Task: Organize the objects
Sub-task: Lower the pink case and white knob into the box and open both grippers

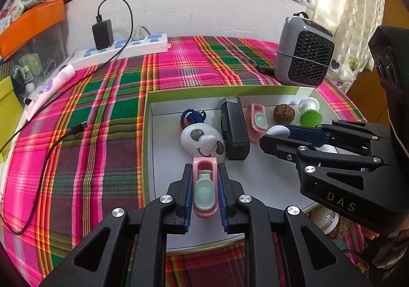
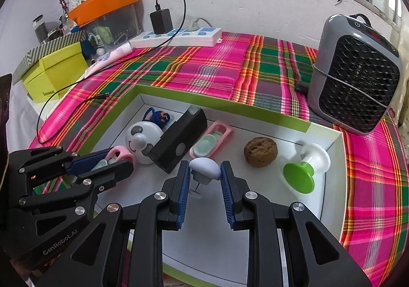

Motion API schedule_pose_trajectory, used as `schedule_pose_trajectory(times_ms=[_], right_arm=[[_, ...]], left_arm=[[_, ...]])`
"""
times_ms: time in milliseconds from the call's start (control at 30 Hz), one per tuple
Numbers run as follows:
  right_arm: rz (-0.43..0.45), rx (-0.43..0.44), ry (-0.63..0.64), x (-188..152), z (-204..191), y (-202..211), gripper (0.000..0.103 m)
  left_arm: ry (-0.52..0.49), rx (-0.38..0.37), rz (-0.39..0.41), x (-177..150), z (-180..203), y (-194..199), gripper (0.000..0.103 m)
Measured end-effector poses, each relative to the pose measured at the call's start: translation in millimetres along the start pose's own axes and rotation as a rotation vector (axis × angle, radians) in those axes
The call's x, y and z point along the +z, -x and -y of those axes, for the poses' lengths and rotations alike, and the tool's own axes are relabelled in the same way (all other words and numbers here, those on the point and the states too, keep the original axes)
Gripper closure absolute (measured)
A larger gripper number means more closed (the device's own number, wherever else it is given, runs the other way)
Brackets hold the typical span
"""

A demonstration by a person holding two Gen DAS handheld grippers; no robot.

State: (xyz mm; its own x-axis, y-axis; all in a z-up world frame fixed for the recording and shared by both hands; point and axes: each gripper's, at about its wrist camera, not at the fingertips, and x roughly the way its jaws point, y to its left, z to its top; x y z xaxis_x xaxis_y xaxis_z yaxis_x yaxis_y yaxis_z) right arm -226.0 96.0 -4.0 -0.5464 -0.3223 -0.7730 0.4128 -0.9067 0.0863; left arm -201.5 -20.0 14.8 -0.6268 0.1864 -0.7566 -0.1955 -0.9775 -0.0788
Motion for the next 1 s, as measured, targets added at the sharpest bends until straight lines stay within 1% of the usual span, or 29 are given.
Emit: schedule_pose_trajectory(times_ms=[833,1000], right_arm=[[-0.002,-0.014,-0.009,1.0,1.0,-3.3,0.077],[0.002,-0.015,-0.013,0.9,1.8,-2.7,0.077]], left_arm=[[-0.018,0.02,-0.002,-0.2,2.0,-0.2,0.086],[-0.018,0.019,-0.001,0.1,2.0,-0.3,0.084]])
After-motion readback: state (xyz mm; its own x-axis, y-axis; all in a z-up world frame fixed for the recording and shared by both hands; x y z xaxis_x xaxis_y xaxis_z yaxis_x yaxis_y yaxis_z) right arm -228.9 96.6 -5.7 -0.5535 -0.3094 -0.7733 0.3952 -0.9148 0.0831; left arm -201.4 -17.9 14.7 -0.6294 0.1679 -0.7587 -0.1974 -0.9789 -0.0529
